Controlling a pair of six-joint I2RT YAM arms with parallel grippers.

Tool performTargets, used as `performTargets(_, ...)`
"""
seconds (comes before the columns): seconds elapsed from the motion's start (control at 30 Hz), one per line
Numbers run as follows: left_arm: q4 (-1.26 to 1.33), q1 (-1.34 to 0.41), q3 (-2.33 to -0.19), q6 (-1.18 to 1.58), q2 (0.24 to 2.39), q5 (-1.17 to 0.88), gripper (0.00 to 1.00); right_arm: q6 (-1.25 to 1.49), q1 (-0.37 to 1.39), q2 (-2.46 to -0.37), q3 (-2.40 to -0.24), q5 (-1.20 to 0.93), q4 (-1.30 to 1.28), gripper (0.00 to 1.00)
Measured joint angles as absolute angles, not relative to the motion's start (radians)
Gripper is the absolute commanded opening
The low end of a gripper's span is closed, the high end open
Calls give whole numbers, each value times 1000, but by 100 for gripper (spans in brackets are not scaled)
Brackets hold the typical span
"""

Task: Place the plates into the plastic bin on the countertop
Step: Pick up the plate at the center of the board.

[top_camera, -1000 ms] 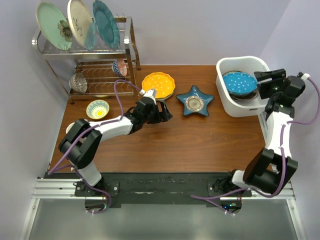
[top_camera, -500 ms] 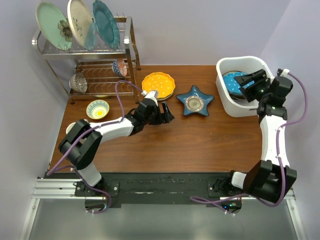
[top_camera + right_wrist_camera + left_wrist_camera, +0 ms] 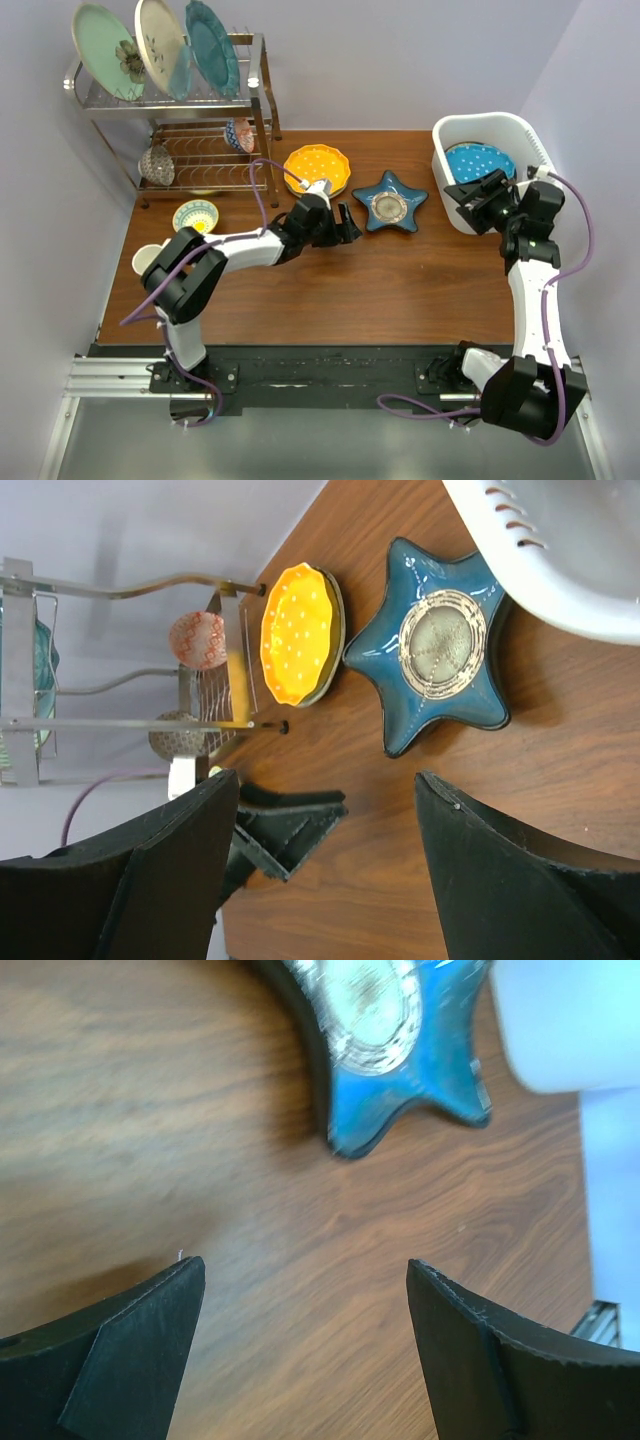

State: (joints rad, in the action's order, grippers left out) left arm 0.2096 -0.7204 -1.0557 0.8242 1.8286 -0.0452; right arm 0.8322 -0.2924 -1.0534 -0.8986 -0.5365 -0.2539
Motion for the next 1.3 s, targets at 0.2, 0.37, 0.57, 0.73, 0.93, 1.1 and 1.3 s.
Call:
performTargets(0.2,223,-720,-1181,834,1918,-72,86,828,-292,-1061,-895,-553,-252,75)
performTargets(0.37,221,-726,-1250,839,1973,-71,85,829,-292,-1092,-891,-576,-242,75)
performTargets(0.57,218,-742,-1319,854,2058,-72,82,829,-291,-1106,-891,-596,-233,75)
performTargets(0.73,205,-749,-1351,855,2111,-71,80,830,-290,-1107,-891,-599,-218,75)
performTargets(0.93,189,-749,-1397,855,2136,-56,75,837,-290,-1106,-862,-603,-194,75)
performTargets(1.1,167,-749,-1469,855,2172,-46,67,838,-289,-1106,-859,-612,-193,75)
performTargets(1.3,126,-749,-1511,855,2212,-31,58,838,-288,-1106,-858,-621,-189,75)
